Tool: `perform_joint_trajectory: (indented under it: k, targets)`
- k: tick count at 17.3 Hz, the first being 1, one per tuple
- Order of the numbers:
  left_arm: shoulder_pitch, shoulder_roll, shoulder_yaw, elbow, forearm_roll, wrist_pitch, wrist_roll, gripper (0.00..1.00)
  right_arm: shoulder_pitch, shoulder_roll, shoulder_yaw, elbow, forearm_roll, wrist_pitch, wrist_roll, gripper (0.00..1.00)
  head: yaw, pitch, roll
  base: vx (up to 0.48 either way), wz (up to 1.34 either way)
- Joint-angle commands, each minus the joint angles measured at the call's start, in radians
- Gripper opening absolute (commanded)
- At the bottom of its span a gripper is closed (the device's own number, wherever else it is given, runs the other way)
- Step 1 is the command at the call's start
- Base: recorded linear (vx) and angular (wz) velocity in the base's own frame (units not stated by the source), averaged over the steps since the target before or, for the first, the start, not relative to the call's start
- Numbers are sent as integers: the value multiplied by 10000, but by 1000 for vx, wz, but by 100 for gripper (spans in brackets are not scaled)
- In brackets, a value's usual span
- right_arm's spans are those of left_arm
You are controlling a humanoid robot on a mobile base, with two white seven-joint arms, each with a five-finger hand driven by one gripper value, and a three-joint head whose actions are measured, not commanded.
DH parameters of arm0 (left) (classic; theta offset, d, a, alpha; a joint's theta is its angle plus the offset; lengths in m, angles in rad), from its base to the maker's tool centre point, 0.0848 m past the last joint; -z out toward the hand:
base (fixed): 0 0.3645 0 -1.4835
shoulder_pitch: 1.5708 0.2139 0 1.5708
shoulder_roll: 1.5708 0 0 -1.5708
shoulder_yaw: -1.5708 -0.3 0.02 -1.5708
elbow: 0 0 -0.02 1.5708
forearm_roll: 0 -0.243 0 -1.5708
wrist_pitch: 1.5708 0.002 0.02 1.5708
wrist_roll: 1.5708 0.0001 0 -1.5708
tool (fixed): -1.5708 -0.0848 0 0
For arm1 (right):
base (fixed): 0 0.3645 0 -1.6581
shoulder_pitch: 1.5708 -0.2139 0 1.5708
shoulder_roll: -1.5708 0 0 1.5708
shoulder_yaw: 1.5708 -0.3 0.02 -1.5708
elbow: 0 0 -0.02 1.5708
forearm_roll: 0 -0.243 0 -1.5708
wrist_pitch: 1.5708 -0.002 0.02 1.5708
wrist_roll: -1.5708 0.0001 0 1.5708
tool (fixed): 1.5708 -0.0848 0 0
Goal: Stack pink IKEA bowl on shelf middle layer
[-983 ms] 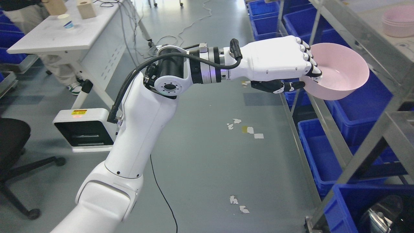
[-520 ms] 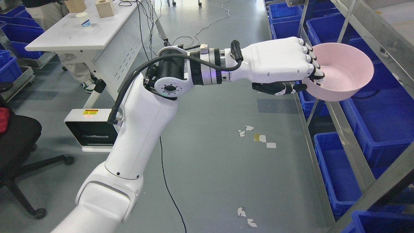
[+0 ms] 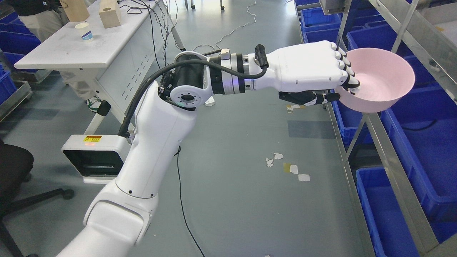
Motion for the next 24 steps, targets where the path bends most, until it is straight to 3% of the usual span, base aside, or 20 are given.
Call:
perform_joint_trajectory:
  k: [1, 24]
  targets:
    - [41, 175, -3, -35, 10, -2, 14, 3, 1, -175, 46, -175, 4, 4, 6, 100, 0, 0, 0, 262, 31]
    - [71, 175, 73, -51, 41, 29, 14, 3, 1, -175, 46, -175, -11, 4, 6, 100, 0, 0, 0, 294, 92]
